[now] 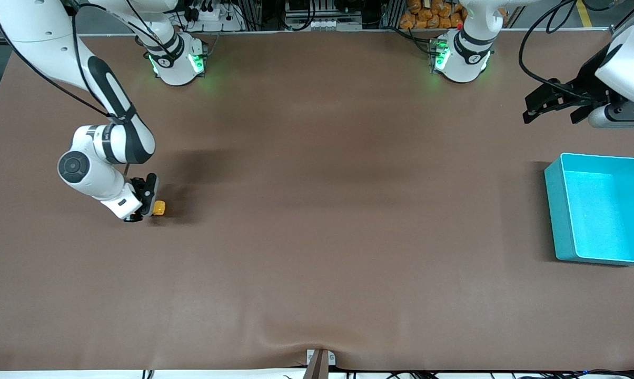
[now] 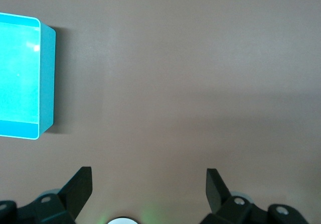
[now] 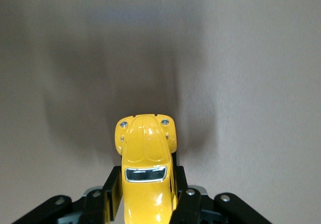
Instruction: Wind and store yellow beetle car
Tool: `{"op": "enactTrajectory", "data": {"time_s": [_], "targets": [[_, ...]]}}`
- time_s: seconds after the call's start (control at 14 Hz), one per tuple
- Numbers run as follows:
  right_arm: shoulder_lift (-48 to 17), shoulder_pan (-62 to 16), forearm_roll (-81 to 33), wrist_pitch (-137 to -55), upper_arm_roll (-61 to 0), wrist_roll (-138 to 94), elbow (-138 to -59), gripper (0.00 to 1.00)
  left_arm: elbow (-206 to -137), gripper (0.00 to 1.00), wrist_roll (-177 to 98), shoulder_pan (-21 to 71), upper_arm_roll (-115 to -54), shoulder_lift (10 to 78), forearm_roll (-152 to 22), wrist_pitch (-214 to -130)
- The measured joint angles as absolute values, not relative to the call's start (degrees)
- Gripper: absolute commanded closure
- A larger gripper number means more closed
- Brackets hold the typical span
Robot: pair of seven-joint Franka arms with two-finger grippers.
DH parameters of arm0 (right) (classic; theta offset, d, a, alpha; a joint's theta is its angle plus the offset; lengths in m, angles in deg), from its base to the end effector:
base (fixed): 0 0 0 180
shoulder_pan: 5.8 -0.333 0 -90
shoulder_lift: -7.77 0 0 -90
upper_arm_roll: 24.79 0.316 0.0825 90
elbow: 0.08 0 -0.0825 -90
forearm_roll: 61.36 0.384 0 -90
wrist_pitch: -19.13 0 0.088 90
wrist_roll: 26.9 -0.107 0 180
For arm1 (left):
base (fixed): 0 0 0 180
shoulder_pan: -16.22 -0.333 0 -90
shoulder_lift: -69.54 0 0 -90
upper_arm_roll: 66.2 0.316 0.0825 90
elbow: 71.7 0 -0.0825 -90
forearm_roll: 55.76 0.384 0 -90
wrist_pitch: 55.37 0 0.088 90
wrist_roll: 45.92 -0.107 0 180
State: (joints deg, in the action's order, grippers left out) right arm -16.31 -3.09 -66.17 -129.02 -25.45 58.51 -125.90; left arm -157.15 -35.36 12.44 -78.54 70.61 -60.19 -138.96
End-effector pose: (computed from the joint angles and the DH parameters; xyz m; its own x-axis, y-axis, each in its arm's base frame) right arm 0.5520 -0.0311 0.1873 0.0652 0.9967 -0.0492 0.9974 -0.0666 -0.0285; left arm 0.5298 -0.0901 0.6621 0.9993 0.0259 -0.0270 0.0278 -0.9972 0.0691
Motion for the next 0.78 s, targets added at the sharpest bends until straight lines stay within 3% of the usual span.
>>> {"op": "enactTrajectory", "data": {"time_s": [0.78], "targets": [[-16.71,4.64,-71.69,-130.11,-25.48,61.65,-125.6,1.0,-157.14,0.0,-35.36,12.47,-79.87,70.61,-60.19,-138.96]]}}
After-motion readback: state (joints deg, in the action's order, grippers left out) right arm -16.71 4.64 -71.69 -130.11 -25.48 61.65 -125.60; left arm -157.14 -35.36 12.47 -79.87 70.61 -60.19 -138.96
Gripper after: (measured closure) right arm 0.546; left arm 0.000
